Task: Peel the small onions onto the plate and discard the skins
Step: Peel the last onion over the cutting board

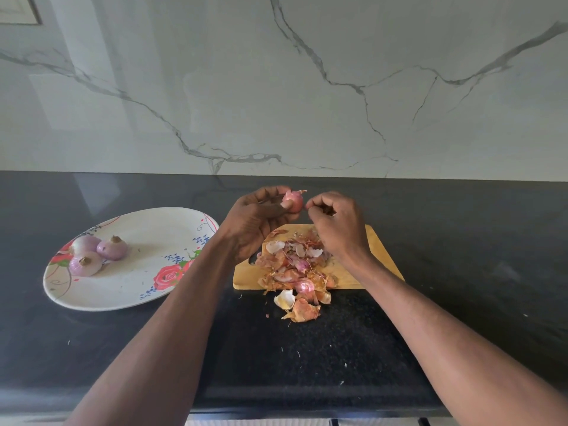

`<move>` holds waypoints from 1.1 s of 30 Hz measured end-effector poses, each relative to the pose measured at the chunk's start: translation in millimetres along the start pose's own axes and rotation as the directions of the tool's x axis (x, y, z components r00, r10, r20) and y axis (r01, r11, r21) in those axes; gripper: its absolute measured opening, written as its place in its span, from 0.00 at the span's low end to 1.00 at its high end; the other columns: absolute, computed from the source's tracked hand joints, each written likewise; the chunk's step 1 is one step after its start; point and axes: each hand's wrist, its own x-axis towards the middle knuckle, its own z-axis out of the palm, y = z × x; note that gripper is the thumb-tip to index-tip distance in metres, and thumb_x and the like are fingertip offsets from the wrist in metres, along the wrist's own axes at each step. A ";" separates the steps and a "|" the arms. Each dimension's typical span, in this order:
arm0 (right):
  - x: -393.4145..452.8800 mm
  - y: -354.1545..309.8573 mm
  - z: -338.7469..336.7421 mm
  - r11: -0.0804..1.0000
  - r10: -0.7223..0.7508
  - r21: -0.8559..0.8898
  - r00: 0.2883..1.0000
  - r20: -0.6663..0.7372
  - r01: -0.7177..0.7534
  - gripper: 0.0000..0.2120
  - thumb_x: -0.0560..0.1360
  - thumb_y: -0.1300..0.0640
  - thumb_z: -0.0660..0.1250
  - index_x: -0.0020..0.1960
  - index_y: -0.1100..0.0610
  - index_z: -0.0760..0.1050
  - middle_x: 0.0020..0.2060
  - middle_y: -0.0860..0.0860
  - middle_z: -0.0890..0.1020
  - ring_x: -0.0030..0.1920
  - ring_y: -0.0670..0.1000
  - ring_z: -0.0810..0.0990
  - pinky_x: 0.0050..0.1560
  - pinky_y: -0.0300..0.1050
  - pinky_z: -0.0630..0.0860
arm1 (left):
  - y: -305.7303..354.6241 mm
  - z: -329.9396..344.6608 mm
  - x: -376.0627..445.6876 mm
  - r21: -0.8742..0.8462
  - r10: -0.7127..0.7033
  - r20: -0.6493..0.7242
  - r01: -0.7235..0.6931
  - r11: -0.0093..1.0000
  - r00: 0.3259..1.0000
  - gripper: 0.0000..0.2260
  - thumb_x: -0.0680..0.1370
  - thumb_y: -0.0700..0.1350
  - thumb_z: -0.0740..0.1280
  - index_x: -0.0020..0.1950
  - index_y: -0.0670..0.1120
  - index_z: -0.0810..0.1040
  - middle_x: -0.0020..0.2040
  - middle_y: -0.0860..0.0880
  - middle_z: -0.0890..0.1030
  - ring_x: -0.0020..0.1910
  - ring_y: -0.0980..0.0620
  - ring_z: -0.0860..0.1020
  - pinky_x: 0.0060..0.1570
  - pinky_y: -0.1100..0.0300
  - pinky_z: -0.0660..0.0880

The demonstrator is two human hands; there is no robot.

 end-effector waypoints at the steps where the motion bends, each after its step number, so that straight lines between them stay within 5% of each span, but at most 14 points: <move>1: -0.2 -0.4 0.2 1.000 -0.006 0.007 1.000 -0.012 0.006 0.05 0.77 0.64 0.69 0.44 0.58 0.83 0.39 0.45 0.81 0.40 0.42 0.79 0.40 0.31 0.75 | 0.1 0.0 -0.1 0.008 0.001 -0.010 -0.001 1.000 1.000 0.14 0.71 0.32 0.70 0.56 0.35 0.78 0.57 0.37 0.81 0.51 0.42 0.83 0.56 0.51 0.82; 5: 1.0 -0.9 -0.2 0.995 0.059 0.082 0.998 -0.022 -0.057 0.05 0.76 0.55 0.72 0.50 0.56 0.84 0.41 0.47 0.85 0.39 0.42 0.81 0.38 0.32 0.73 | -2.8 0.5 0.2 0.105 0.007 -0.055 -0.001 0.994 0.998 0.18 0.65 0.33 0.73 0.54 0.37 0.79 0.51 0.39 0.83 0.51 0.40 0.82 0.58 0.45 0.81; 9: 3.7 3.0 1.4 0.983 0.135 0.126 0.991 0.022 -0.137 0.05 0.75 0.55 0.74 0.51 0.53 0.84 0.42 0.47 0.87 0.46 0.47 0.85 0.49 0.46 0.82 | -6.9 4.3 -0.3 0.292 0.041 -0.075 -0.017 0.956 0.996 0.19 0.63 0.38 0.78 0.52 0.39 0.82 0.49 0.40 0.83 0.51 0.42 0.81 0.62 0.44 0.78; 15: 4.8 2.5 -1.5 0.967 0.168 0.192 0.986 0.006 -0.166 0.06 0.76 0.63 0.73 0.50 0.54 0.84 0.43 0.48 0.86 0.45 0.46 0.85 0.49 0.42 0.82 | -0.7 3.5 -1.8 0.051 -0.031 -0.001 0.031 0.998 1.000 0.15 0.70 0.33 0.70 0.57 0.37 0.81 0.57 0.39 0.84 0.55 0.44 0.83 0.59 0.53 0.80; 20: 4.6 -1.8 -3.6 0.935 0.210 0.289 0.978 0.013 -0.205 0.08 0.77 0.65 0.69 0.46 0.54 0.84 0.41 0.52 0.87 0.44 0.50 0.87 0.53 0.52 0.83 | -2.4 3.1 -1.1 0.120 0.057 -0.069 -0.048 0.992 0.996 0.16 0.69 0.35 0.73 0.56 0.38 0.82 0.55 0.39 0.85 0.53 0.41 0.84 0.56 0.51 0.82; 27: 1.3 -7.9 -5.1 0.938 0.189 0.291 0.982 0.029 -0.189 0.05 0.71 0.51 0.77 0.41 0.52 0.85 0.37 0.47 0.87 0.45 0.48 0.85 0.55 0.54 0.81 | -4.7 1.7 0.3 0.195 0.098 -0.072 -0.083 0.977 0.993 0.14 0.71 0.32 0.73 0.57 0.37 0.80 0.56 0.38 0.84 0.55 0.39 0.83 0.61 0.46 0.79; 33: 2.1 -3.6 -2.8 0.960 0.165 0.231 0.986 -0.004 -0.159 0.02 0.75 0.59 0.74 0.44 0.53 0.85 0.39 0.48 0.87 0.45 0.49 0.85 0.53 0.54 0.82 | -4.5 6.9 -1.0 0.184 0.089 -0.075 -0.074 0.980 0.993 0.20 0.66 0.36 0.76 0.57 0.37 0.79 0.56 0.37 0.84 0.54 0.40 0.83 0.61 0.44 0.78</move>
